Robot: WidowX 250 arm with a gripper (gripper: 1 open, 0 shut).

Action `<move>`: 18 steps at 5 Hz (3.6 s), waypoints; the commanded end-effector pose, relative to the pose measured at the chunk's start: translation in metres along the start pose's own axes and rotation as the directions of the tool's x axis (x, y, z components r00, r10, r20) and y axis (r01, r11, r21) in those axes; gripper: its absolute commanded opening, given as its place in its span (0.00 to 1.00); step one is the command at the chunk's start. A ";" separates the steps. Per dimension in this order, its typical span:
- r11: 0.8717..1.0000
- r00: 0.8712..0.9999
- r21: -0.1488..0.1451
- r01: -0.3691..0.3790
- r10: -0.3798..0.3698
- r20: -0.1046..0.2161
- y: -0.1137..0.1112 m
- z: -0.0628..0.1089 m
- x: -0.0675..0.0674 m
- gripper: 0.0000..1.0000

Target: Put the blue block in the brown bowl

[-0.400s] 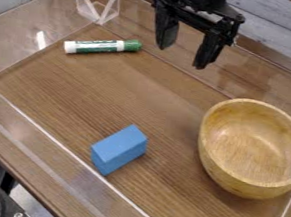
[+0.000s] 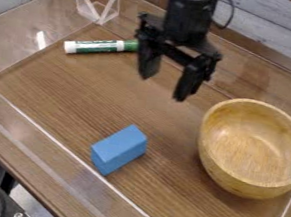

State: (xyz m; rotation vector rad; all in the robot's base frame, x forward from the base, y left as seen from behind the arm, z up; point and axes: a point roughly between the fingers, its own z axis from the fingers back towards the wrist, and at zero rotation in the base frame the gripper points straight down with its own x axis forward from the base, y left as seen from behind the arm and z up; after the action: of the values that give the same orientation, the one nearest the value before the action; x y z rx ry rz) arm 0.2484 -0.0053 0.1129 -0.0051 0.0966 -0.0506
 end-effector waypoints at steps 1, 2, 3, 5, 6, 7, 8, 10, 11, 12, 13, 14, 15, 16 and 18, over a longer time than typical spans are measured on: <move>1.000 0.997 0.010 0.017 -0.018 0.074 -0.001 0.008 -0.020 1.00; 0.999 0.994 0.013 0.031 -0.032 0.101 -0.001 0.001 -0.031 1.00; 0.999 0.994 0.013 0.039 -0.040 0.100 -0.001 -0.003 -0.033 1.00; 0.998 0.994 0.011 0.058 -0.059 0.089 -0.001 -0.012 -0.035 1.00; 0.998 0.994 0.009 0.065 -0.066 0.085 0.000 -0.016 -0.036 1.00; 0.997 0.994 0.005 0.074 -0.074 0.083 0.000 -0.021 -0.037 1.00; 0.997 0.993 0.001 0.081 -0.080 0.087 0.002 -0.027 -0.038 1.00; 0.996 0.991 -0.010 0.092 -0.090 0.104 0.007 -0.039 -0.040 1.00; 0.995 0.990 -0.015 0.094 -0.092 0.108 0.009 -0.045 -0.040 1.00; 0.995 0.989 -0.021 0.094 -0.091 0.115 0.011 -0.050 -0.040 1.00; 0.995 0.989 -0.027 0.092 -0.089 0.122 0.012 -0.054 -0.039 1.00; 0.995 0.988 -0.033 0.091 -0.086 0.129 0.014 -0.057 -0.039 1.00; 0.995 0.987 -0.038 0.090 -0.084 0.136 0.015 -0.058 -0.039 1.00; 0.995 0.986 -0.043 0.088 -0.081 0.143 0.016 -0.059 -0.040 1.00; 0.995 0.985 -0.052 0.082 -0.074 0.154 0.017 -0.060 -0.040 1.00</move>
State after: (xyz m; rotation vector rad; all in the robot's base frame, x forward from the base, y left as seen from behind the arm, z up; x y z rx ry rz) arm 0.1978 0.0115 0.0507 -0.0778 -0.0237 -0.1306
